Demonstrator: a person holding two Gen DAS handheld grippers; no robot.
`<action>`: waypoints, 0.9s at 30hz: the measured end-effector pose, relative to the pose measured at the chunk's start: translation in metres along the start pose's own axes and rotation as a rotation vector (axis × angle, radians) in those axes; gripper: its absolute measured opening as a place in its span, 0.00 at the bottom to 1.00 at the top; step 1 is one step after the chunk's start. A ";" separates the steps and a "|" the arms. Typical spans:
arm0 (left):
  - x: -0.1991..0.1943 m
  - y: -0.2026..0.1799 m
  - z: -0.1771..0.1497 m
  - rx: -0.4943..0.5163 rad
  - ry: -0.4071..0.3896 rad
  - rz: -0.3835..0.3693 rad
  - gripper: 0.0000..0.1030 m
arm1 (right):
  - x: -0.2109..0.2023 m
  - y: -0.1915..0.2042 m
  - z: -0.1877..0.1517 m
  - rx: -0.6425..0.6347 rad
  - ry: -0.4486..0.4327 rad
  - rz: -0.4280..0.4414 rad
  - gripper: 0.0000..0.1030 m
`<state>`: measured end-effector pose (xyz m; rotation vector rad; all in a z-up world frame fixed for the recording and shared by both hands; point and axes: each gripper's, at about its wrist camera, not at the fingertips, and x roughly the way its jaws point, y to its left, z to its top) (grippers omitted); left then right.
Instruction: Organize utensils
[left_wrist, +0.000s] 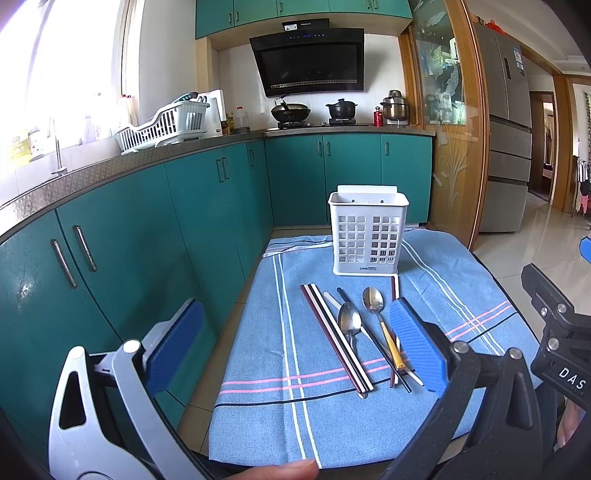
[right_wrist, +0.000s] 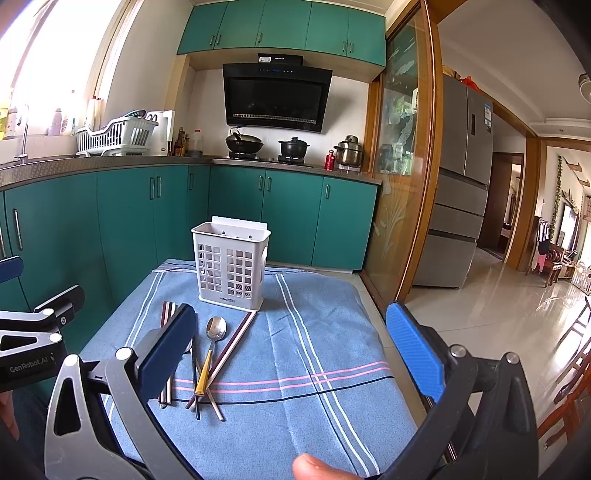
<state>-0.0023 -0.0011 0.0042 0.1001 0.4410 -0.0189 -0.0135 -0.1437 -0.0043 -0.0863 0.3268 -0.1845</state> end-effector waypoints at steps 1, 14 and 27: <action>0.000 0.000 0.000 0.000 0.000 0.000 0.97 | 0.000 0.000 0.000 0.000 0.000 0.000 0.97; -0.001 -0.001 0.000 0.002 0.005 0.001 0.97 | 0.001 0.000 -0.002 -0.001 0.002 0.003 0.97; -0.002 -0.002 -0.011 0.004 0.004 -0.002 0.97 | 0.001 0.002 -0.004 -0.002 0.003 0.003 0.97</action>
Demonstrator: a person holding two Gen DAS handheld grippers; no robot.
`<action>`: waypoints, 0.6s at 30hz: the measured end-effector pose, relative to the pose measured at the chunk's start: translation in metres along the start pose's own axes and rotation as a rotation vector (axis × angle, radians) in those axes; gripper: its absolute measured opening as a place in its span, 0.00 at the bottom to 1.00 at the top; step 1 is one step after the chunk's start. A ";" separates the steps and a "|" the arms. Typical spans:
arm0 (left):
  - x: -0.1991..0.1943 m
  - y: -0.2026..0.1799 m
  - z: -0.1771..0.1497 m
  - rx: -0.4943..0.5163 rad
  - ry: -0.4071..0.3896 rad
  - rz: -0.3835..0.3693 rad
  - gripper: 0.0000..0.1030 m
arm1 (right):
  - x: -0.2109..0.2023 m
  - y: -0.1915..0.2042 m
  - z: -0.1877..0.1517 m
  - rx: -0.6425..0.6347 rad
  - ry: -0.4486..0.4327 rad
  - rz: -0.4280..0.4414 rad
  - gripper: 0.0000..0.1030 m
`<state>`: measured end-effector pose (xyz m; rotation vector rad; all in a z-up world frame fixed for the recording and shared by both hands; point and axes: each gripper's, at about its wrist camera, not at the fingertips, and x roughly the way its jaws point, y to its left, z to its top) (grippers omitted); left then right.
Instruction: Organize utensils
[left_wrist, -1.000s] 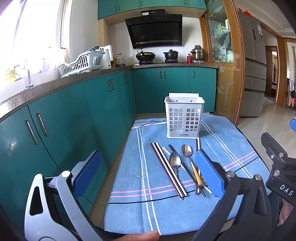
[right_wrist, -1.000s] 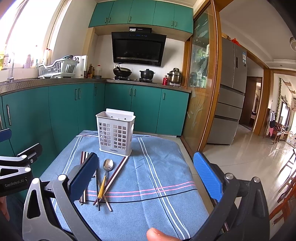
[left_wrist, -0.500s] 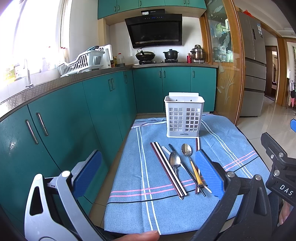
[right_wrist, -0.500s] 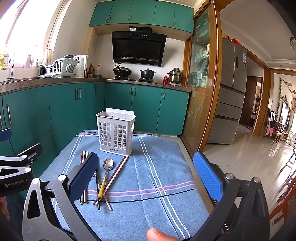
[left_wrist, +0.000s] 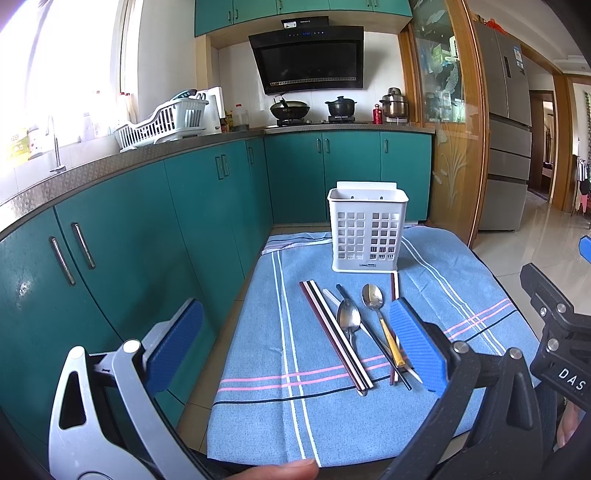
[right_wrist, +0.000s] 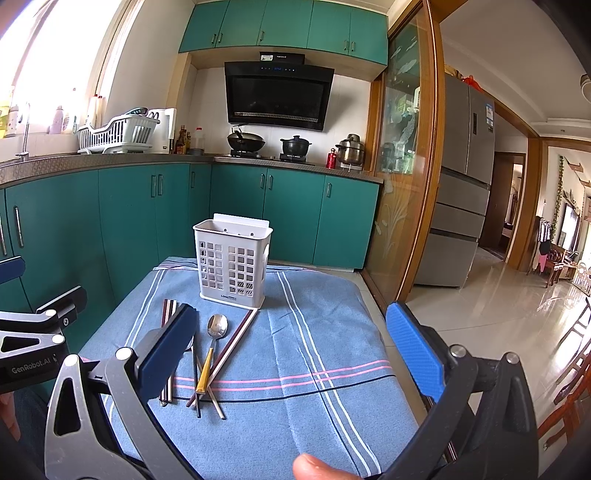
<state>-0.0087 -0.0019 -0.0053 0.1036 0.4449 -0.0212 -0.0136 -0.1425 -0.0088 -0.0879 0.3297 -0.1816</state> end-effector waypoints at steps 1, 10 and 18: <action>0.002 0.001 0.002 0.000 0.000 0.001 0.97 | 0.000 0.000 0.000 0.000 0.001 0.000 0.97; 0.007 0.000 -0.008 -0.001 0.010 0.003 0.97 | 0.004 0.002 -0.003 -0.005 0.011 0.009 0.97; 0.008 -0.003 -0.015 0.002 0.018 0.005 0.97 | 0.008 0.004 -0.002 -0.010 0.018 0.014 0.97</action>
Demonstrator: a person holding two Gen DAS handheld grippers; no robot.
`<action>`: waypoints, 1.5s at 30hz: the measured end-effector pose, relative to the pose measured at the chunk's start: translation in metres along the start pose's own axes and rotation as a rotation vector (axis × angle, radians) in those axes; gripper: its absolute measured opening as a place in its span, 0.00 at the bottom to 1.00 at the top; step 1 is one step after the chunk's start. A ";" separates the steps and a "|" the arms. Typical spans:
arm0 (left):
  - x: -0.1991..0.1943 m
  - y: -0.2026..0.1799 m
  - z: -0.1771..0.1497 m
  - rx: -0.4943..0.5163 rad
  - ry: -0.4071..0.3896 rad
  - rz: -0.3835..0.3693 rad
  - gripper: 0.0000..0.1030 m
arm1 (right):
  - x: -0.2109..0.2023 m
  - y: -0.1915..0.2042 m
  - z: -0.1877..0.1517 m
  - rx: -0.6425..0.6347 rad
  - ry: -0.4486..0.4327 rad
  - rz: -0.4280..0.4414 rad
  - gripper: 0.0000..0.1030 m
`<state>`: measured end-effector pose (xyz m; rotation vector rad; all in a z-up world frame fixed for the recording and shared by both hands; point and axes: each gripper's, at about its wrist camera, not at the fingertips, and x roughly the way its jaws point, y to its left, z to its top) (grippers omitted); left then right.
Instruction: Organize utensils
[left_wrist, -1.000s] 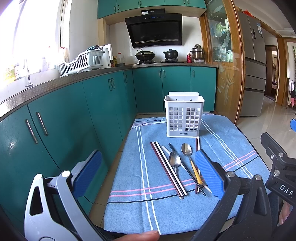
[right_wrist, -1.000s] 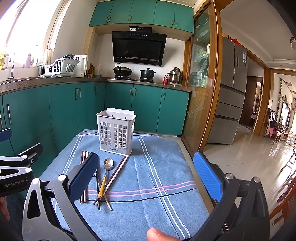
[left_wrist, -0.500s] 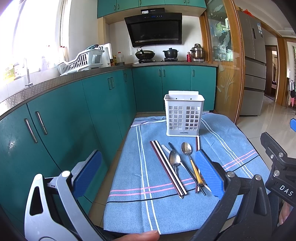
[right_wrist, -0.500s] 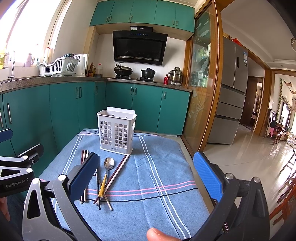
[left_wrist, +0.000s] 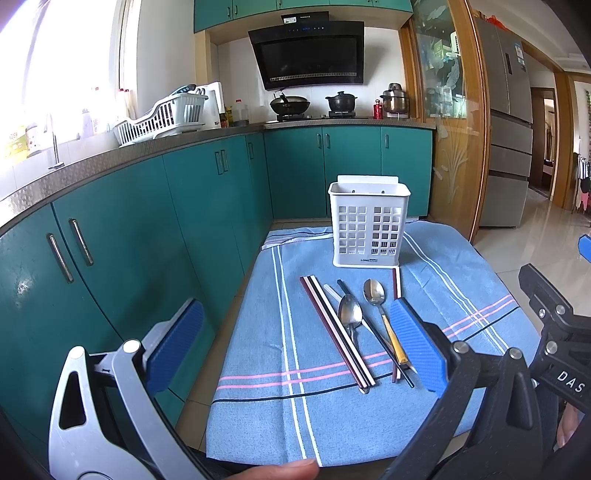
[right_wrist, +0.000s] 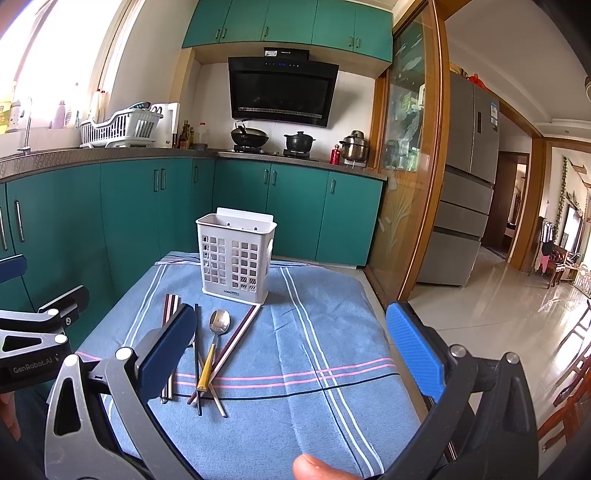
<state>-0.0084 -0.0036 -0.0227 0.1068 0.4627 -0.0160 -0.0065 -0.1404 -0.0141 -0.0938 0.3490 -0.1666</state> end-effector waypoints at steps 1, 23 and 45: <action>0.003 0.004 0.010 -0.001 0.002 -0.001 0.97 | 0.000 0.000 0.000 -0.001 -0.001 0.002 0.97; 0.191 0.035 0.036 -0.042 0.432 -0.069 0.18 | 0.111 -0.037 -0.038 0.141 0.477 0.042 0.40; 0.336 0.079 0.032 -0.245 0.633 -0.162 0.21 | 0.320 0.049 -0.022 0.026 0.746 0.040 0.40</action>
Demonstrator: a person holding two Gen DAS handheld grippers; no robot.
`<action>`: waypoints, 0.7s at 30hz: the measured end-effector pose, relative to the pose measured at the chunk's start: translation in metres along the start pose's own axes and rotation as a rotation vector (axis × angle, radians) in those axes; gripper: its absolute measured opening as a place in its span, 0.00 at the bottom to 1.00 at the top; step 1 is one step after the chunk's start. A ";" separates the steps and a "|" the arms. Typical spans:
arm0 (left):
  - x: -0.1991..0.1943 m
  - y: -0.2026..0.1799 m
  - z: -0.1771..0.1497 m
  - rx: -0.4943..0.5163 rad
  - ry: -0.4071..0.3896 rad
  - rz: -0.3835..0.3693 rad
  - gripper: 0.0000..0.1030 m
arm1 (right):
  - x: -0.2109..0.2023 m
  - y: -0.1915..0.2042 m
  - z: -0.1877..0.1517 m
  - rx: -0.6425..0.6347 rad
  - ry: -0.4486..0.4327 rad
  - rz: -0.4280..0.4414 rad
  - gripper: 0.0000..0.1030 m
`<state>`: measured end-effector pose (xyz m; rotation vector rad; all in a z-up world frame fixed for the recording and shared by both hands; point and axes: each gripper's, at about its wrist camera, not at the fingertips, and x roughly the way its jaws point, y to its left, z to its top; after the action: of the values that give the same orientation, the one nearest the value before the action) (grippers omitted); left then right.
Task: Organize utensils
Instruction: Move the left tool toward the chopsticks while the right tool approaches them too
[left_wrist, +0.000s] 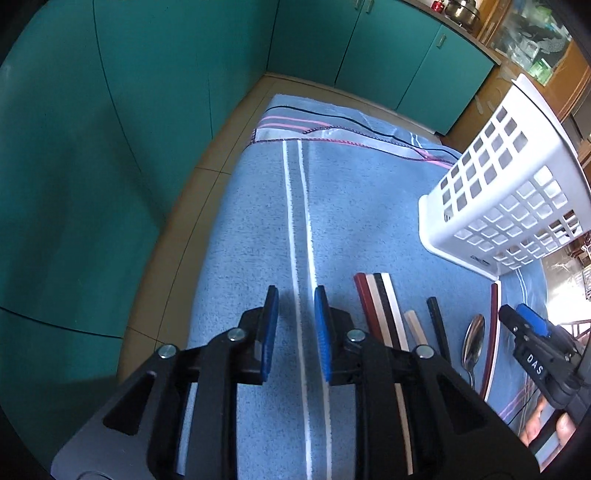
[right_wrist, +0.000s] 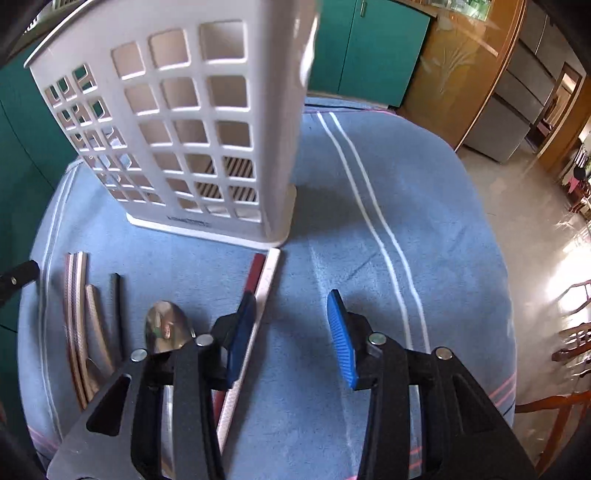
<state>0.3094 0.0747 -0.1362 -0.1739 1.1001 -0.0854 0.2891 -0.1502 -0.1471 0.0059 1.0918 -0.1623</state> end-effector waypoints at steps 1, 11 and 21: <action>0.001 -0.001 0.001 -0.001 0.000 0.002 0.23 | -0.001 -0.002 -0.002 -0.003 0.002 -0.008 0.40; 0.018 -0.023 0.000 0.047 0.017 0.028 0.24 | 0.000 -0.013 -0.025 -0.032 0.016 0.000 0.41; 0.024 -0.047 -0.004 0.148 -0.024 0.154 0.25 | -0.001 -0.010 -0.028 -0.037 -0.015 -0.008 0.44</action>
<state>0.3172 0.0242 -0.1506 0.0429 1.0757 -0.0266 0.2627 -0.1581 -0.1588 -0.0327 1.0802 -0.1487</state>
